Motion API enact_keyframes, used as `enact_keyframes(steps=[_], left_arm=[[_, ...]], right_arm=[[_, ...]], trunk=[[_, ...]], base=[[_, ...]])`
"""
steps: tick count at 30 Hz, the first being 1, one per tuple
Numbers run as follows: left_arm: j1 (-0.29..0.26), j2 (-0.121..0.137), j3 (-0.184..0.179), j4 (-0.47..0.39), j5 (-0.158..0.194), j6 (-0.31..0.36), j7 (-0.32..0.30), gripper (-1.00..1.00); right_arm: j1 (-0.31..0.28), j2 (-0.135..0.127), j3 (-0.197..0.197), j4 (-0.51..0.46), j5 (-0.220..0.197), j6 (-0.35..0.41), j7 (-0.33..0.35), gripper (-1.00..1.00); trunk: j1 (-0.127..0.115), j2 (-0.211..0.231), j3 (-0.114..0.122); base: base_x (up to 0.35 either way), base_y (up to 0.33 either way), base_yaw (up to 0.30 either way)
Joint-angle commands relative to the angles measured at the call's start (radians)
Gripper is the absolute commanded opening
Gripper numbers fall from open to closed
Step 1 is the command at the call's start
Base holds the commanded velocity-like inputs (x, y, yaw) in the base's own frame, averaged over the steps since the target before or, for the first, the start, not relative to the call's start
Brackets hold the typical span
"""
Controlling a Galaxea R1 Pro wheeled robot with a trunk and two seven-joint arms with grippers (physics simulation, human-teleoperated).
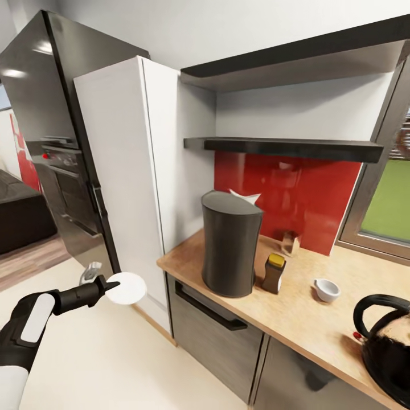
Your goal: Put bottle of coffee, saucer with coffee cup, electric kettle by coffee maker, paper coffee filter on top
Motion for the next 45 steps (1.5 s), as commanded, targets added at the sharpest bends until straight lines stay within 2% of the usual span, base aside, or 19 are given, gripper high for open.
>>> enact_keyframes(steps=[1,5,6,8,12,15,21,23,27,29,30,31,33,36,40,45], left_arm=[[-0.002,-0.001,0.002,0.0,-0.007,0.004,-0.008,-1.0],[-0.004,-0.013,0.001,0.0,-0.006,0.004,-0.008,-1.0],[0.0,-0.024,-0.001,0.0,-0.012,0.003,-0.008,-1.0],[0.001,-0.025,-0.007,-0.007,-0.01,0.009,-0.009,-1.0],[-0.002,-0.028,-0.059,-0.01,-0.003,0.014,-0.01,-1.0],[-0.004,-0.05,-0.092,-0.006,0.003,0.016,-0.008,-1.0],[-0.013,-0.089,-0.105,-0.004,0.001,0.014,0.004,-1.0],[-0.015,-0.104,-0.102,-0.004,0.002,0.012,0.041,-1.0],[-0.038,-0.131,-0.089,-0.011,0.012,0.005,0.153,-1.0],[-0.064,-0.154,-0.05,-0.011,0.014,-0.006,0.204,-1.0],[-0.072,-0.177,-0.026,0.001,0.013,-0.084,0.228,-1.0],[-0.067,-0.183,-0.022,0.011,0.014,-0.133,0.235,-1.0],[-0.059,-0.192,-0.027,0.027,0.019,-0.164,0.236,-1.0],[-0.041,-0.189,-0.022,0.044,0.012,-0.181,0.243,-1.0],[-0.019,-0.18,-0.026,0.042,0.002,-0.158,0.238,-1.0],[0.01,-0.177,-0.032,0.04,-0.001,-0.13,0.235,-1.0]], right_arm=[[0.0,0.002,-0.009,-0.003,0.009,0.006,0.004,1.0],[0.001,0.006,-0.009,-0.005,0.006,0.006,0.004,1.0],[0.001,0.006,-0.01,-0.006,0.006,0.003,0.004,1.0],[0.001,0.005,-0.012,-0.005,0.006,0.001,0.005,1.0],[0.001,0.002,-0.012,-0.004,0.007,0.0,0.005,1.0],[0.001,-0.002,-0.013,-0.003,0.001,0.001,0.004,1.0],[0.007,-0.006,-0.013,0.0,-0.011,0.004,0.002,1.0],[0.012,-0.006,-0.013,0.0,-0.011,0.004,0.002,1.0],[0.024,-0.006,-0.013,0.0,-0.013,0.004,0.001,1.0],[0.027,-0.005,-0.012,-0.001,-0.013,0.005,0.001,1.0],[0.027,0.0,-0.01,-0.002,-0.011,0.002,0.001,1.0],[0.027,0.003,-0.009,-0.002,-0.01,0.002,0.001,1.0],[0.033,0.01,-0.007,-0.003,-0.006,0.001,0.002,1.0],[0.036,0.015,-0.008,-0.003,-0.008,0.001,0.001,1.0],[0.028,0.027,-0.01,-0.005,-0.012,0.004,0.002,1.0],[0.028,0.028,-0.012,-0.005,-0.013,0.004,0.002,1.0]], trunk=[[0.001,-0.001,-0.001],[0.001,-0.001,-0.001],[0.001,-0.001,-0.001],[0.001,-0.001,0.001],[0.001,-0.001,0.005],[0.001,-0.001,0.007],[0.001,-0.001,0.013],[0.001,-0.001,0.015],[0.001,-0.001,0.019],[0.001,-0.001,0.02],[0.001,-0.001,0.02],[0.001,-0.001,0.02],[0.001,-0.001,0.02],[0.001,-0.001,0.02],[0.001,-0.001,0.02],[0.001,-0.001,0.02]], base=[[0.272,0.233,0.0],[0.264,0.216,0.0],[0.037,0.03,-0.069],[0.012,0.01,-0.178],[0.004,0.003,-0.221],[0.001,0.001,-0.235],[0.0,0.0,-0.238],[0.0,0.0,-0.238],[0.0,0.0,-0.234],[0.0,0.0,-0.094],[0.0,0.0,-0.017],[0.0,0.0,-0.009],[0.0,0.0,-0.003],[0.0,0.0,0.0],[0.02,0.0,0.0],[0.255,0.087,-0.07]])
